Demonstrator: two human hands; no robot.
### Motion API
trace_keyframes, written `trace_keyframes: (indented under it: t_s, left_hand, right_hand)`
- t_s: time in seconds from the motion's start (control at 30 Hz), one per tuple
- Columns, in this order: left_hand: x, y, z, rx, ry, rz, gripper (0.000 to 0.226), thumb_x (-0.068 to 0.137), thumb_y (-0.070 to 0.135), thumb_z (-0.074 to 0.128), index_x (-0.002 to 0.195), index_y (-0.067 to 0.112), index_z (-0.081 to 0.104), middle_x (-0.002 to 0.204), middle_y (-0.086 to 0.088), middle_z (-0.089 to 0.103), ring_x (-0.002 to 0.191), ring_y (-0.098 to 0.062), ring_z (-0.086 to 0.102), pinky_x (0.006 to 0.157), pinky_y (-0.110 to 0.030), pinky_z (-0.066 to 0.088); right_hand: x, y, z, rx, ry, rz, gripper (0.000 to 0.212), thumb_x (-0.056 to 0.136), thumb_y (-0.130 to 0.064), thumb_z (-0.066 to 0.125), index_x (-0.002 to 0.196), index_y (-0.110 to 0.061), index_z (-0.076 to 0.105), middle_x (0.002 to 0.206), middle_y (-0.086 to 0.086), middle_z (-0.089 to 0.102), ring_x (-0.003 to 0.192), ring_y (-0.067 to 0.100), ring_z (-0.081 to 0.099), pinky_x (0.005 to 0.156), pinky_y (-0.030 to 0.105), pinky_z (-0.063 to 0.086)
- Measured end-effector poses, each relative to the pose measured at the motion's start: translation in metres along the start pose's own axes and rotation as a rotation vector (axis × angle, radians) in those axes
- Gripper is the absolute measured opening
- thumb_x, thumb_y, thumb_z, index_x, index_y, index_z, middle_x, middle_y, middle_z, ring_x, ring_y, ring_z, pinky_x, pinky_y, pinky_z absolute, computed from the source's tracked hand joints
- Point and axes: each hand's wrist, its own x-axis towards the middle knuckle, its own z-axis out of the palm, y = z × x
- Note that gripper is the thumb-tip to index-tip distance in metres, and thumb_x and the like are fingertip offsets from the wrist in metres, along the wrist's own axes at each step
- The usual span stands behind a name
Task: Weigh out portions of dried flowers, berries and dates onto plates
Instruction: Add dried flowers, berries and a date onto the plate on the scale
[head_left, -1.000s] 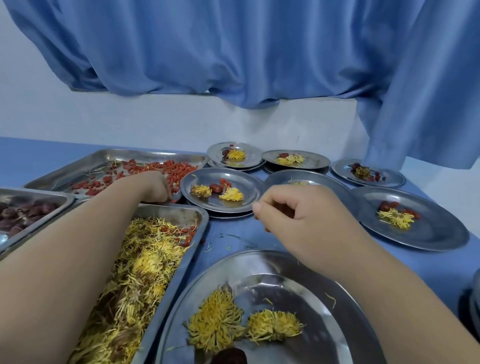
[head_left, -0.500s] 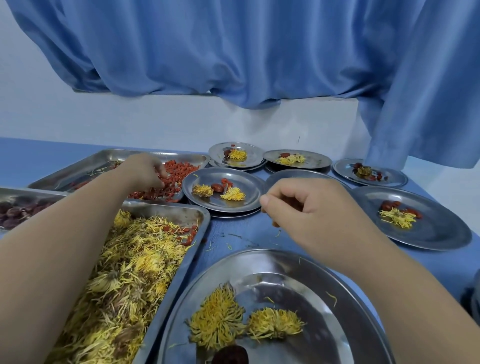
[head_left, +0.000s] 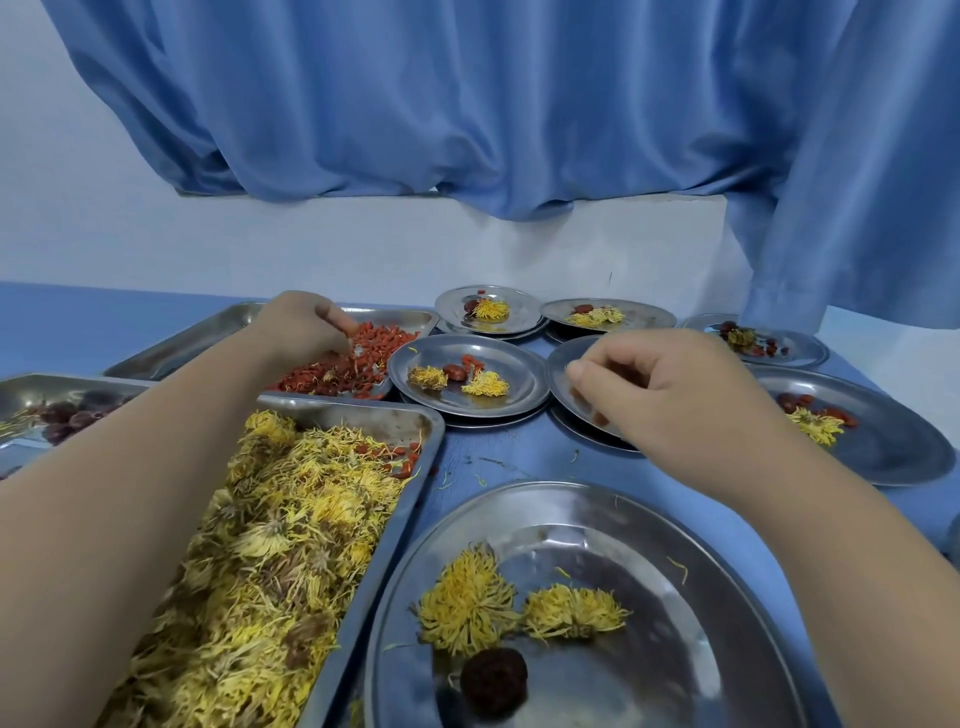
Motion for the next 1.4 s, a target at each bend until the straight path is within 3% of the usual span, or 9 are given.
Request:
trace_keyframes:
  t_s: [0.1, 0.27, 0.53, 0.7, 0.87, 0.97, 1.1, 1.27, 1.4]
  left_hand:
    - [-0.02, 0.015, -0.003, -0.134, -0.054, 0.035, 0.013, 0.084, -0.01, 0.065, 0.088, 0.002, 0.066, 0.089, -0.018, 0.066, 0.074, -0.021, 0.067, 0.056, -0.017, 0.056]
    - [-0.071, 0.052, -0.008, -0.428, -0.205, 0.062, 0.018, 0.084, -0.011, 0.063, 0.088, 0.007, 0.064, 0.074, -0.004, 0.066, 0.063, -0.008, 0.07, 0.059, -0.016, 0.054]
    - [-0.183, 0.097, 0.016, -0.85, -0.59, 0.072, 0.021, 0.071, -0.01, 0.063, 0.085, 0.006, 0.062, 0.076, -0.011, 0.068, 0.066, -0.018, 0.07, 0.061, -0.023, 0.057]
    - [-0.229, 0.105, 0.048, -0.646, -0.708, 0.158, 0.023, 0.082, -0.013, 0.064, 0.086, 0.009, 0.067, 0.082, -0.012, 0.069, 0.076, -0.02, 0.071, 0.07, -0.024, 0.056]
    - [-0.252, 0.117, 0.053, -0.096, -0.743, 0.363, 0.023, 0.086, 0.001, 0.068, 0.096, 0.021, 0.072, 0.101, -0.001, 0.075, 0.096, -0.016, 0.071, 0.084, -0.028, 0.057]
    - [-0.263, 0.12, 0.055, 0.072, -0.705, 0.405, 0.025, 0.089, 0.007, 0.065, 0.1, 0.028, 0.071, 0.102, 0.011, 0.074, 0.097, -0.005, 0.068, 0.085, -0.02, 0.055]
    - [-0.273, 0.113, 0.062, 0.114, -0.574, 0.45, 0.027, 0.092, 0.011, 0.061, 0.103, 0.035, 0.067, 0.098, 0.023, 0.071, 0.093, 0.004, 0.066, 0.078, -0.015, 0.052]
    - [-0.28, 0.1, 0.07, 0.143, -0.391, 0.48, 0.026, 0.086, 0.012, 0.07, 0.091, 0.037, 0.069, 0.086, 0.022, 0.071, 0.084, 0.008, 0.062, 0.069, -0.003, 0.042]
    - [-0.283, 0.093, 0.075, 0.039, -0.328, 0.438, 0.027, 0.082, 0.008, 0.073, 0.088, 0.034, 0.071, 0.09, 0.01, 0.072, 0.083, -0.002, 0.064, 0.073, -0.014, 0.051]
  right_hand:
    - [-0.001, -0.007, -0.003, -0.017, 0.038, 0.0, 0.03, 0.089, -0.031, 0.057, 0.065, -0.014, 0.063, 0.062, 0.004, 0.061, 0.049, 0.006, 0.045, 0.046, 0.018, 0.034]
    - [-0.011, -0.037, -0.02, -0.043, 0.147, -0.045, 0.03, 0.088, -0.028, 0.058, 0.062, -0.015, 0.062, 0.051, -0.01, 0.053, 0.047, 0.004, 0.043, 0.046, 0.012, 0.034]
    - [-0.074, -0.059, -0.044, -0.048, 0.162, -0.07, 0.03, 0.087, -0.032, 0.057, 0.061, -0.018, 0.06, 0.051, -0.008, 0.052, 0.047, 0.005, 0.043, 0.045, 0.013, 0.034]
    - [-0.126, -0.039, -0.043, -0.193, 0.073, -0.012, 0.027, 0.087, -0.032, 0.057, 0.062, -0.021, 0.058, 0.056, -0.005, 0.056, 0.055, 0.011, 0.048, 0.055, 0.031, 0.041]
    - [-0.176, -0.021, -0.031, -0.282, 0.104, -0.055, 0.03, 0.09, -0.036, 0.05, 0.064, -0.022, 0.054, 0.055, -0.007, 0.047, 0.056, 0.011, 0.047, 0.054, 0.034, 0.044]
    - [-0.188, -0.012, -0.029, -0.37, 0.148, -0.07, 0.031, 0.09, -0.037, 0.045, 0.068, -0.019, 0.057, 0.06, -0.006, 0.053, 0.059, 0.013, 0.051, 0.057, 0.036, 0.047]
    - [-0.191, -0.006, -0.028, -0.378, 0.23, -0.089, 0.036, 0.09, -0.037, 0.04, 0.065, -0.016, 0.055, 0.059, -0.004, 0.053, 0.058, 0.017, 0.05, 0.054, 0.037, 0.046]
    - [-0.191, 0.001, -0.024, -0.404, 0.227, -0.102, 0.038, 0.091, -0.038, 0.038, 0.066, -0.015, 0.055, 0.059, -0.005, 0.053, 0.058, 0.018, 0.051, 0.054, 0.036, 0.045]
    - [-0.19, 0.004, -0.023, -0.403, 0.22, -0.092, 0.039, 0.091, -0.039, 0.038, 0.067, -0.015, 0.057, 0.061, -0.005, 0.056, 0.059, 0.017, 0.052, 0.055, 0.036, 0.046]
